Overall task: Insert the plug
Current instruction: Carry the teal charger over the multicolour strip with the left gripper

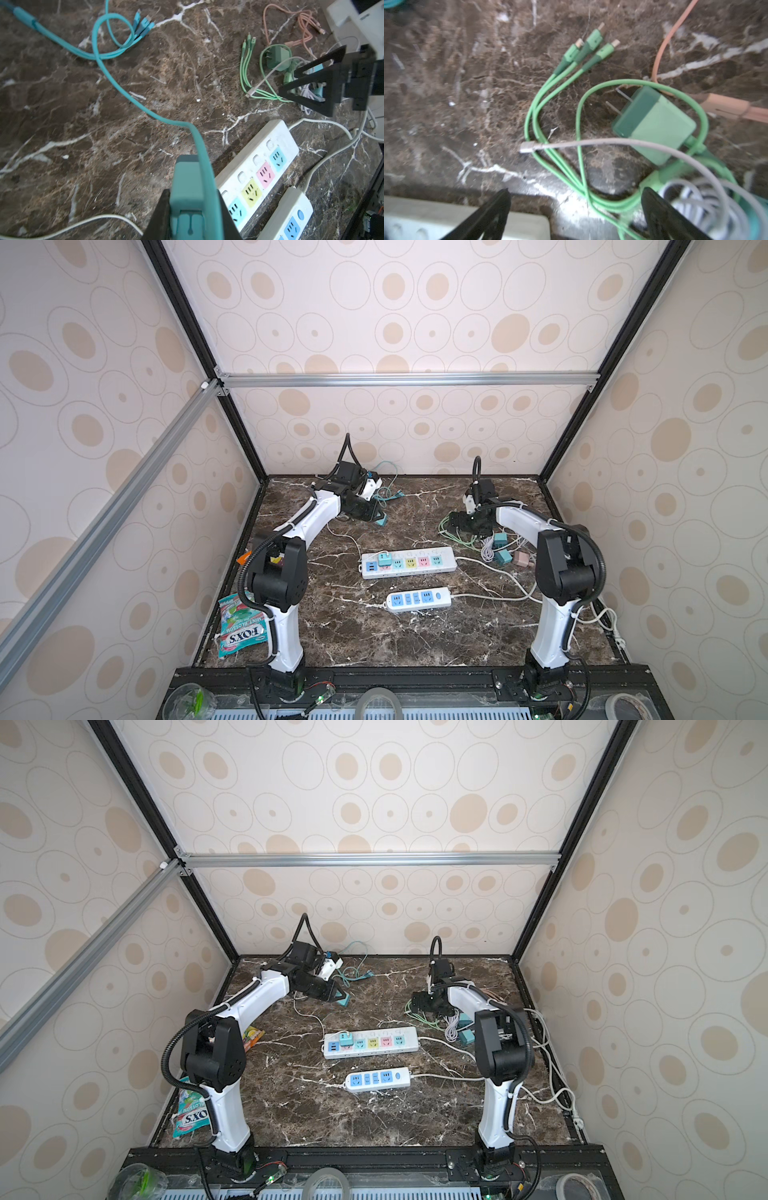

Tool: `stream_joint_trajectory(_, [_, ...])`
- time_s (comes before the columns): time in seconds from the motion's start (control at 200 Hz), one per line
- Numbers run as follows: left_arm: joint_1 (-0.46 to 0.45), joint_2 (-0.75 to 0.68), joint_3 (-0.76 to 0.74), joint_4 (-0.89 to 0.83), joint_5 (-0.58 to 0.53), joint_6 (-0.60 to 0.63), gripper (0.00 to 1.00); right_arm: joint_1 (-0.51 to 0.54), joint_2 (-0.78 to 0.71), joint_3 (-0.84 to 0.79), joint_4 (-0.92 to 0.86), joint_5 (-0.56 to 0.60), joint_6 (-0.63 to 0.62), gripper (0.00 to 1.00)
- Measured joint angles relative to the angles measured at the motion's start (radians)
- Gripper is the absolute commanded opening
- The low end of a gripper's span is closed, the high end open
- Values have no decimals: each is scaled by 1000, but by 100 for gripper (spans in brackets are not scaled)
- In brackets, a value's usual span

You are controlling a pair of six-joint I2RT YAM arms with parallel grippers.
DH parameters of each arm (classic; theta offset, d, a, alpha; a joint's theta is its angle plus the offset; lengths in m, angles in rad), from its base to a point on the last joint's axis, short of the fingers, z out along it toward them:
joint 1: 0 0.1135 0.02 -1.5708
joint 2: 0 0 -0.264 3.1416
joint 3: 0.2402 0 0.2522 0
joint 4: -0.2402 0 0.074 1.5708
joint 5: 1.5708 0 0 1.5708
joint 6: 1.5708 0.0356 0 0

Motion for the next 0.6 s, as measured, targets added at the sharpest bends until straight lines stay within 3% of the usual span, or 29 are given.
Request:
stream_joint_trajectory(0.25, [-68, 66, 86, -80, -9, 134, 0, 6, -247, -110, 79, -47, -36, 100])
stream_joint_trajectory(0.595, [-170, 71, 158, -228, -89, 365, 0, 7, -315, -242, 104, -55, -60, 100])
